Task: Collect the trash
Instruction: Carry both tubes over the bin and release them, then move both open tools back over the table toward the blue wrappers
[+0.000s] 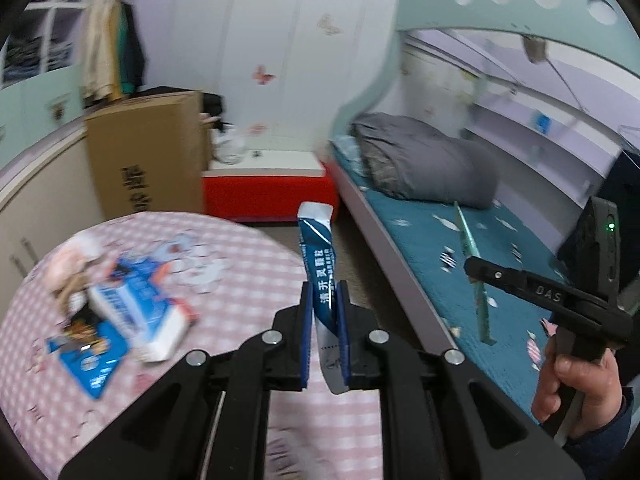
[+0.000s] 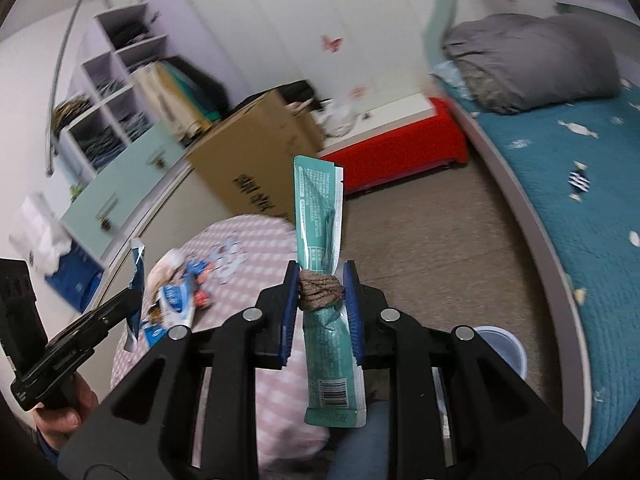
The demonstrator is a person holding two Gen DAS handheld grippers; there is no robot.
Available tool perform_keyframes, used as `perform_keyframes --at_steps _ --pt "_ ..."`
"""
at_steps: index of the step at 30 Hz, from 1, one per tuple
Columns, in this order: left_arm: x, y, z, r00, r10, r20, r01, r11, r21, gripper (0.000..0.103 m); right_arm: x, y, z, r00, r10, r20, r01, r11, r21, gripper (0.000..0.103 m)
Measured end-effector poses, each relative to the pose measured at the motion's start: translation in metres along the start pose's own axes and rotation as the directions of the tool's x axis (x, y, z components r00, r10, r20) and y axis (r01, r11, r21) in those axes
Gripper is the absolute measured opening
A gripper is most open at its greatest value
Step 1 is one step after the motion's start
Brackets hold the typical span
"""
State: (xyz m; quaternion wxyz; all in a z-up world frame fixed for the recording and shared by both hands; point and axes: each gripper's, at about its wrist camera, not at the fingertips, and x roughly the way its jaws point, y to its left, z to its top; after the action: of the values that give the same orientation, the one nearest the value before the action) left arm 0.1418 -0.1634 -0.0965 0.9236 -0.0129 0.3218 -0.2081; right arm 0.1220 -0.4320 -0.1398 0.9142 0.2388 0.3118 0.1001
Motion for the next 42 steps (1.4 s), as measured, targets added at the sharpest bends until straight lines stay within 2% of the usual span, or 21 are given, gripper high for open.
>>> perform_keyframes --at_steps 4,9,15,20,21,28,31,32,33,34,35,36,37,39,42 --pt "0.028 -0.036 0.002 0.996 -0.071 -0.044 0.073 0.997 0.034 0.011 -0.015 -0.040 -0.001 0.998 -0.057 0.014 0.056 0.997 0.057 0.022" --pt "0.061 -0.066 -0.004 0.987 -0.118 -0.110 0.124 0.991 0.049 0.011 -0.024 -0.083 -0.008 0.994 -0.107 0.008 0.106 0.987 0.118 0.022" --pt "0.119 -0.101 -0.025 0.959 -0.145 -0.243 0.165 0.984 0.066 0.011 -0.005 -0.135 -0.025 0.986 -0.156 -0.067 0.166 0.967 0.194 0.022" --pt "0.179 -0.129 -0.055 0.907 -0.154 -0.393 0.199 0.977 0.077 0.011 0.027 -0.177 -0.049 0.973 -0.165 -0.161 0.205 0.941 0.271 0.022" --pt "0.194 -0.135 -0.063 0.890 -0.154 -0.428 0.205 0.976 0.075 0.011 0.033 -0.184 -0.054 0.970 -0.164 -0.178 0.210 0.936 0.284 0.022" --pt "0.255 -0.149 -0.092 0.815 -0.159 -0.558 0.223 0.974 0.049 0.011 0.072 -0.228 -0.081 0.950 -0.154 -0.273 0.246 0.904 0.349 0.022" --pt "0.274 -0.148 -0.100 0.787 -0.153 -0.598 0.213 0.976 0.031 0.016 0.086 -0.245 -0.088 0.945 -0.144 -0.295 0.254 0.889 0.380 0.025" --pt "0.280 -0.148 -0.102 0.777 -0.143 -0.613 0.206 0.978 0.033 0.033 0.093 -0.250 -0.091 0.940 -0.140 -0.311 0.259 0.886 0.386 0.033" --pt "0.287 -0.148 -0.104 0.766 -0.142 -0.627 0.200 0.980 0.022 0.065 0.098 -0.255 -0.094 0.935 -0.137 -0.328 0.266 0.880 0.394 0.055" --pt "0.292 -0.145 -0.106 0.756 -0.133 -0.640 0.179 0.984 0.007 0.079 0.102 -0.257 -0.097 0.932 -0.138 -0.336 0.274 0.874 0.402 0.064" --pt "0.294 -0.141 -0.108 0.763 -0.116 -0.636 0.155 0.988 0.005 0.083 0.105 -0.262 -0.100 0.930 -0.140 -0.339 0.281 0.864 0.417 0.069" --pt "0.295 -0.139 -0.107 0.773 -0.107 -0.626 0.143 0.990 0.007 0.083 0.107 -0.266 -0.104 0.930 -0.135 -0.342 0.283 0.857 0.431 0.070" --pt "0.296 -0.138 -0.107 0.775 -0.101 -0.624 0.141 0.990 0.015 0.083 0.108 -0.269 -0.106 0.928 -0.131 -0.348 0.286 0.850 0.442 0.070" --pt "0.294 -0.138 -0.107 0.777 -0.086 -0.624 0.135 0.990 0.032 0.084 0.106 -0.271 -0.110 0.926 -0.141 -0.350 0.299 0.840 0.452 0.082" --pt "0.281 -0.140 -0.099 0.803 -0.075 -0.591 0.131 0.990 0.053 0.084 0.096 -0.269 -0.110 0.929 -0.152 -0.336 0.304 0.832 0.464 0.094"
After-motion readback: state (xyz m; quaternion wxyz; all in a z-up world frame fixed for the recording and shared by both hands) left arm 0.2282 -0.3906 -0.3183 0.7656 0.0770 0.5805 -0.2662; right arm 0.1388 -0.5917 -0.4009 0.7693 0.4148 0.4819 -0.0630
